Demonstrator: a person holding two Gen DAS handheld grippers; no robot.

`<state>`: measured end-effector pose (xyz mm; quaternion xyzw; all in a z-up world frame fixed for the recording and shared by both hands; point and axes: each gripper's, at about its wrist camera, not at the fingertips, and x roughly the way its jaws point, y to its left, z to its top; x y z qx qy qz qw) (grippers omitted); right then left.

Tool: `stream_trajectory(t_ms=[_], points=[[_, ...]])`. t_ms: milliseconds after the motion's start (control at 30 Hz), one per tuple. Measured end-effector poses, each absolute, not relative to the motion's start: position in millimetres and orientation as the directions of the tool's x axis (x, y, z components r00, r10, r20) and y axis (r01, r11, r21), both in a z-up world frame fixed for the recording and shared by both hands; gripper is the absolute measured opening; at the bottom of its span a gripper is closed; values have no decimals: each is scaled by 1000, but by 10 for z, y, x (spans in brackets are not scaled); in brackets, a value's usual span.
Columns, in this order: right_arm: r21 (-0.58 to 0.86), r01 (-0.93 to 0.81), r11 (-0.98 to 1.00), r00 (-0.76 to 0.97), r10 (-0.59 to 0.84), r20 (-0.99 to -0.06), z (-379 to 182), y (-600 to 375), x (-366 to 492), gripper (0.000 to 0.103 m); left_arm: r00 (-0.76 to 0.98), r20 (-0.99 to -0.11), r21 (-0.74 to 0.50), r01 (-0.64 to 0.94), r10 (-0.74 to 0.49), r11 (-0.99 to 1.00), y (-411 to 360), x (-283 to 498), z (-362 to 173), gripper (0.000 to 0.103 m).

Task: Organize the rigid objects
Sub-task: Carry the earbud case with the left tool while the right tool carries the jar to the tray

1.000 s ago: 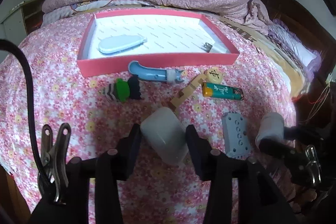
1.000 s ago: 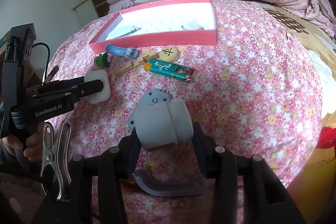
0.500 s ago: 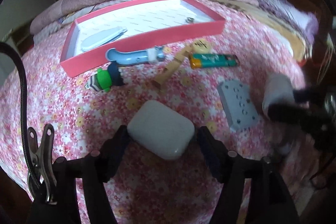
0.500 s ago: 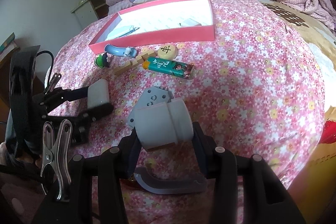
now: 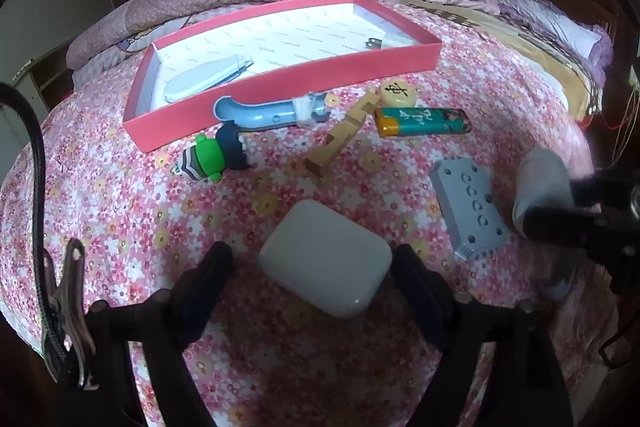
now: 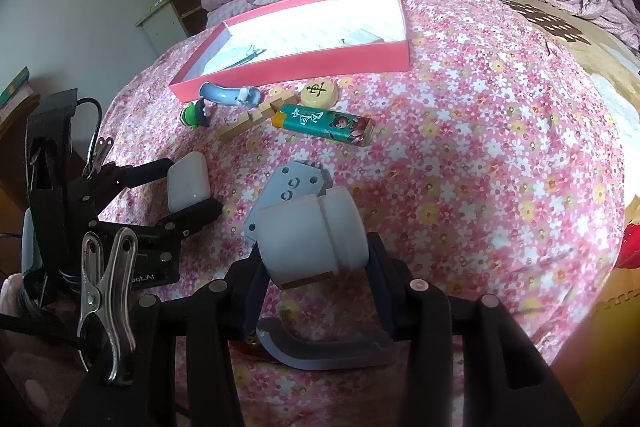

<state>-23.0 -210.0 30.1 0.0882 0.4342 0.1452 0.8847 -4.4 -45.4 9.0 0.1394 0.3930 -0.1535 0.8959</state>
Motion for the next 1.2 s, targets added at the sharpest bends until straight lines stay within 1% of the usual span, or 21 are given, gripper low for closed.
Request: stream_trajectory(t_ms=[33,67,200,367,633,1067,1200], points=[[283,-179,942,580,333,-743,296,-2101,-229,46,643,-745,128,398,-177,909,-466,-59,100,68],[284,-178,942,579,333,-744,291,-2103,-226,46,638,-746,124,414,-190,902,-477,-83,106,66],[280,-176,944,574,329,-749,285,-2100,-212,46,637,-742,134,446,-209,885,-540,-143,111,66],[269,-181,946,574,324,-752,321,-2093,-156,46,620,-739,59,450,-264,891,-496,-104,209,66],[241,-198,950,586,312,-748,489,-2045,61,46,621,-730,-35,382,-285,923,-269,103,414,66],[208,-228,951,625,307,-717,870,-1959,747,46,656,-711,-27,336,-254,942,-200,799,807,66],[215,-219,952,630,306,-714,889,-1953,1000,46,654,-711,-57,314,-259,948,-226,1107,830,66]])
